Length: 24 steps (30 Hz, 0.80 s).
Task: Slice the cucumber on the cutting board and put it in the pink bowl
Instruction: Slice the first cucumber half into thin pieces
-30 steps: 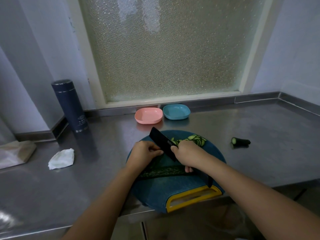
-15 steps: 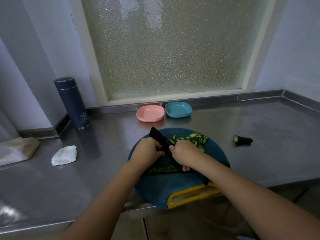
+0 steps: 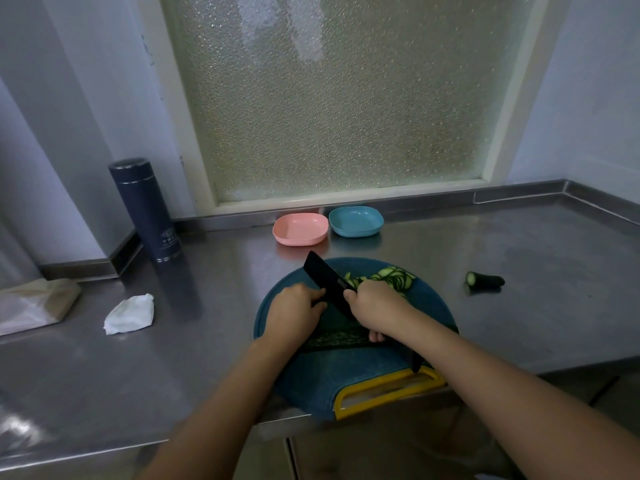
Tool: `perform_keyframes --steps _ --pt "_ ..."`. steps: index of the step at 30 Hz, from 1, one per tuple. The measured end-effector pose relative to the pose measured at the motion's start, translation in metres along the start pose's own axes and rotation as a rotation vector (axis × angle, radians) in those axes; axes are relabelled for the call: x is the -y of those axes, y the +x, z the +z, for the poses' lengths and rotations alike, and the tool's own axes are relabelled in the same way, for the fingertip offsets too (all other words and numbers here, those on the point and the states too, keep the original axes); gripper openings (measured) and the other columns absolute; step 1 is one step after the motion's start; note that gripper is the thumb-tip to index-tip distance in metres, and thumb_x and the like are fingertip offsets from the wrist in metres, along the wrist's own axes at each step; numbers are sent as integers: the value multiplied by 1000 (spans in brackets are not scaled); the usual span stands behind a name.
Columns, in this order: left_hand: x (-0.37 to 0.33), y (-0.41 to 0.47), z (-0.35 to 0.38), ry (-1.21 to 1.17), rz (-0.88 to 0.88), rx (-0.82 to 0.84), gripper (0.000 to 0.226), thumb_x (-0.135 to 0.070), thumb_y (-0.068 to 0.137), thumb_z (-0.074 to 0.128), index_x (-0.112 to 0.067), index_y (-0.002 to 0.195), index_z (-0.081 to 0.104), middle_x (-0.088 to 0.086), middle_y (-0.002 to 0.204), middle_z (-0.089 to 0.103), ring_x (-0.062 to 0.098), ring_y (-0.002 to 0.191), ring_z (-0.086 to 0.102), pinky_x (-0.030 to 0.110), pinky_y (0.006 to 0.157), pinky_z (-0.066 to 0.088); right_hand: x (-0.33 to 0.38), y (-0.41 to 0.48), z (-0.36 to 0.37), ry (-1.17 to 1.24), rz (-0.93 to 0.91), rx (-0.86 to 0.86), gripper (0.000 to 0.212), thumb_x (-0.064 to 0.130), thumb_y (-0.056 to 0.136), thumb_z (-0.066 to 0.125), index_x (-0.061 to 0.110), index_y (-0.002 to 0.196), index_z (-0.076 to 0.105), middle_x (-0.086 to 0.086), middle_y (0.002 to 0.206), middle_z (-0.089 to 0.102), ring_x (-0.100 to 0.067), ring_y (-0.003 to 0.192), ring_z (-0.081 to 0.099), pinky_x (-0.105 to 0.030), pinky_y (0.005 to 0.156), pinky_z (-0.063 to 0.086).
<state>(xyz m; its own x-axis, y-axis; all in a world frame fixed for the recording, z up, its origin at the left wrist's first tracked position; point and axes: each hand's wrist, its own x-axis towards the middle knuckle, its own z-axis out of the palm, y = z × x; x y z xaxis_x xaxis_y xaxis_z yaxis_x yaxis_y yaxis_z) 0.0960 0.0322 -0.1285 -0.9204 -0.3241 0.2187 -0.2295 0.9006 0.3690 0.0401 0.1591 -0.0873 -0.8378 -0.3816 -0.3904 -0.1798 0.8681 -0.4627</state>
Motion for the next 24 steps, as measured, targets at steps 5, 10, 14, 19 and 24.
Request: perform_keyframes --steps 5,10,14,19,24 --pt "0 0 2 46 13 3 37 -30 95 50 -25 131 53 6 114 60 21 102 56 30 81 45 -2 -1 -2 17 -16 -8 57 39 103 27 -9 111 56 -14 53 56 -19 36 50 -22 36 38" --pt "0 0 2 72 21 -3 36 -30 95 49 -26 130 54 6 116 60 21 103 56 30 82 44 0 -4 -3 46 -5 -3 56 39 103 28 -9 115 54 -15 53 56 -20 38 51 -24 39 40" --pt "-1 0 2 100 24 -3 34 -30 95 48 -24 128 56 6 115 62 21 103 56 29 81 42 1 -5 -2 54 -11 13 56 38 103 28 -10 118 53 -14 52 56 -18 35 50 -24 38 40" --pt "1 1 3 106 25 4 34 -30 95 49 -25 128 57 6 115 62 22 103 57 28 78 41 8 -1 -3 43 25 28 55 35 103 26 -11 120 52 -16 55 57 -20 37 51 -25 42 45" --pt "2 2 5 90 4 9 36 -31 95 49 -24 130 55 5 116 62 21 103 57 29 82 42 14 2 6 4 49 13 56 37 103 26 -9 125 49 -17 54 55 -22 40 51 -25 42 44"
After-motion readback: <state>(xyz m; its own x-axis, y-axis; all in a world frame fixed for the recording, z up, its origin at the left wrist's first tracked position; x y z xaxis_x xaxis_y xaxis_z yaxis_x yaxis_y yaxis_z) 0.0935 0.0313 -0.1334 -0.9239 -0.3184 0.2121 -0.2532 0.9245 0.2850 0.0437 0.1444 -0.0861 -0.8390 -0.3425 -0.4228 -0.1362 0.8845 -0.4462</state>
